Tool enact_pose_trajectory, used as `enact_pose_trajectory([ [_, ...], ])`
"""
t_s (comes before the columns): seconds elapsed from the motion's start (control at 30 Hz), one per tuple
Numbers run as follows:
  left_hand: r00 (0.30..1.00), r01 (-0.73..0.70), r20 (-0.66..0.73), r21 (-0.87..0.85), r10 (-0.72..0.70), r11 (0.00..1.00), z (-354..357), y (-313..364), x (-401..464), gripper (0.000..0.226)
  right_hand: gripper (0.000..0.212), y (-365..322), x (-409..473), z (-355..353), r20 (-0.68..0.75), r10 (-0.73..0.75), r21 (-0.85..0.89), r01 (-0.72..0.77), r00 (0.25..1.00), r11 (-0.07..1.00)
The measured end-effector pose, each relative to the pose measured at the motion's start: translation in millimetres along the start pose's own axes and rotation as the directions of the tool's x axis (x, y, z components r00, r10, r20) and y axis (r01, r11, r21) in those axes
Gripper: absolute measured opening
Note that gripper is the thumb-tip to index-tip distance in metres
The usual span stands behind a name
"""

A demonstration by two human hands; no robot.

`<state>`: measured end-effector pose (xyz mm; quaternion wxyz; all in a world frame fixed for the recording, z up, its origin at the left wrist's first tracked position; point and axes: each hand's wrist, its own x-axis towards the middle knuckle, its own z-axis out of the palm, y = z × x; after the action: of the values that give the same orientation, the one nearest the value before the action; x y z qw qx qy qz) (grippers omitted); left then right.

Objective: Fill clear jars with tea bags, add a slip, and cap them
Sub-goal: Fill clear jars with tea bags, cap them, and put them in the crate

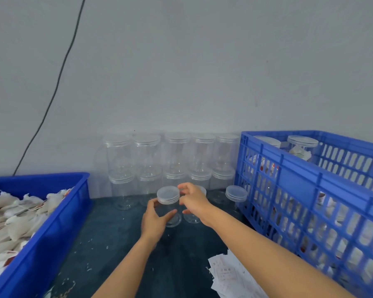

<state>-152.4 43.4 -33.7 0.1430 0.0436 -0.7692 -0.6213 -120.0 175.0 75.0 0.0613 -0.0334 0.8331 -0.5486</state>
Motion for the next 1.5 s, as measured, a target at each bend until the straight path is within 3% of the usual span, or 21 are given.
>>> enact_pose_trajectory([
  [0.27,0.937,-0.346,-0.039,0.056,0.348,0.937,-44,48,-67,0.06,0.058,-17,-35,8,0.031,-0.227,-0.112,0.229,0.973,0.967],
  [0.4,0.888,-0.455,-0.035,0.058,0.458,0.888,-57,44,-111,0.065,0.045,1,-66,29,-0.016,-0.329,-0.431,0.29,0.944,0.854],
  [0.47,0.904,-0.426,0.006,0.086,0.428,0.9,-62,33,-130,0.067,0.045,16,-80,41,-0.021,-0.351,-0.522,0.289,0.936,0.802],
  [0.6,0.951,-0.289,0.152,0.111,0.271,0.951,-70,14,-155,0.076,0.038,32,-95,56,-0.023,-0.398,-0.539,0.324,0.917,0.778],
  [0.73,0.966,-0.241,0.137,0.163,0.22,0.957,-72,9,-162,0.057,0.028,34,-103,60,0.088,-0.516,-0.589,0.462,0.852,0.663],
  [0.87,0.925,-0.16,0.335,-0.083,0.179,0.984,-82,4,-161,0.048,0.03,29,-109,55,0.243,-0.552,-0.583,0.575,0.798,0.575],
  [0.97,0.869,-0.13,0.46,-0.145,0.183,0.981,-93,4,-159,0.049,0.021,23,-113,44,0.44,-0.545,-0.485,0.7,0.714,0.525],
  [1.0,0.875,-0.138,0.446,-0.146,0.189,0.98,-93,2,-158,0.051,0.021,21,-114,40,0.492,-0.535,-0.471,0.727,0.687,0.5],
  [1.07,0.913,-0.173,0.364,-0.067,0.185,0.983,-90,-1,-159,0.054,0.044,18,-116,36,0.536,-0.526,-0.497,0.75,0.66,0.436],
  [1.13,0.944,-0.237,0.256,0.088,0.208,0.968,-87,-1,-162,0.056,0.057,16,-119,41,0.485,-0.521,-0.584,0.704,0.702,0.404],
  [1.2,0.947,-0.308,0.159,0.203,0.279,0.929,-86,1,-164,0.056,0.045,16,-123,48,0.349,-0.491,-0.697,0.571,0.799,0.433],
  [1.27,0.94,-0.342,0.114,0.271,0.323,0.9,-88,3,-165,0.058,0.049,14,-125,52,0.214,-0.324,-0.735,0.37,0.922,0.568],
  [1.3,0.939,-0.345,0.105,0.294,0.328,0.892,-90,2,-166,0.06,0.048,14,-125,52,0.221,-0.258,-0.71,0.337,0.94,0.619],
  [1.4,0.948,-0.319,0.108,0.286,0.301,0.904,-95,0,-166,0.059,0.028,9,-124,47,0.449,-0.237,-0.534,0.472,0.861,0.702],
  [1.5,0.961,-0.277,0.081,0.251,0.265,0.928,-97,0,-165,0.057,0.059,5,-120,33,0.583,-0.243,-0.357,0.512,0.776,0.781],
])
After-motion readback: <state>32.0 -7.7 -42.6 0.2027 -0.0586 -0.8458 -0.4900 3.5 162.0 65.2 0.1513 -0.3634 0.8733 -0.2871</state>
